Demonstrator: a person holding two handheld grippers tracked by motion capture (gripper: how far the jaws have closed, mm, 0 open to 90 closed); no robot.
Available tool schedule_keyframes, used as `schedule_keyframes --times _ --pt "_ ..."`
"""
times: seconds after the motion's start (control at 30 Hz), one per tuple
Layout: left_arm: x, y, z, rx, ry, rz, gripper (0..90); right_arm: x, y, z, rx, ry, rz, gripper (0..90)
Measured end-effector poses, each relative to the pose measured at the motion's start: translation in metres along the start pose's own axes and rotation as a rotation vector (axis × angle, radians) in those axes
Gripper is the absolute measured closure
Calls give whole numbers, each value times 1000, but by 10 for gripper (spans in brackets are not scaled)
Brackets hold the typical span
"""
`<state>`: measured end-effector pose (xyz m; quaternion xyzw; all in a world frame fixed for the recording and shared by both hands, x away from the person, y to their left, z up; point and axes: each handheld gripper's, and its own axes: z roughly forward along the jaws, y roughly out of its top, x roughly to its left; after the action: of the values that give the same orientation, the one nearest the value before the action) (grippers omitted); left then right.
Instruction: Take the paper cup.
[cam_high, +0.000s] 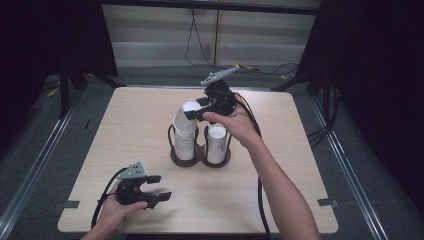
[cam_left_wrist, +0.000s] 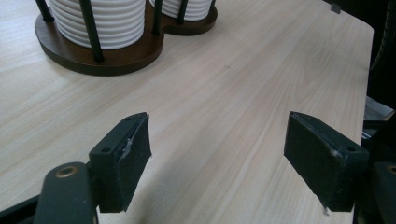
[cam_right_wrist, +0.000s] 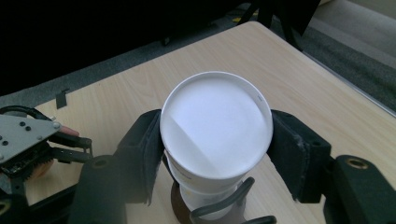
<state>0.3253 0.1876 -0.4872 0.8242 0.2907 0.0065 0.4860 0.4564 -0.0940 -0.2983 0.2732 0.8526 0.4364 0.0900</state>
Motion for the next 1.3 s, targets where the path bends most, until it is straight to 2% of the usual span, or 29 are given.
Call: schedule_keyframes --times 0.2,0.43,0.57,0.87,1.03,1.3 --pt "0 1 0 -7 3 -2 227 -1 -1 -8 -13 -1 7 383" --pt "0 4 0 -26 -5 18 226 1 -6 -13 -22 5 10 383" --pt "1 5 1 -19 -11 5 199 3 -11 -17 -38 12 11 383" --pt "-4 17 2 -36 -9 17 157 9 -20 -25 -54 33 20 383" --pt "-11 28 1 -41 -18 63 161 9 -25 -32 -69 41 31 383" --pt "-8 45 -1 -95 0 97 204 17 -37 -37 -100 68 41 384"
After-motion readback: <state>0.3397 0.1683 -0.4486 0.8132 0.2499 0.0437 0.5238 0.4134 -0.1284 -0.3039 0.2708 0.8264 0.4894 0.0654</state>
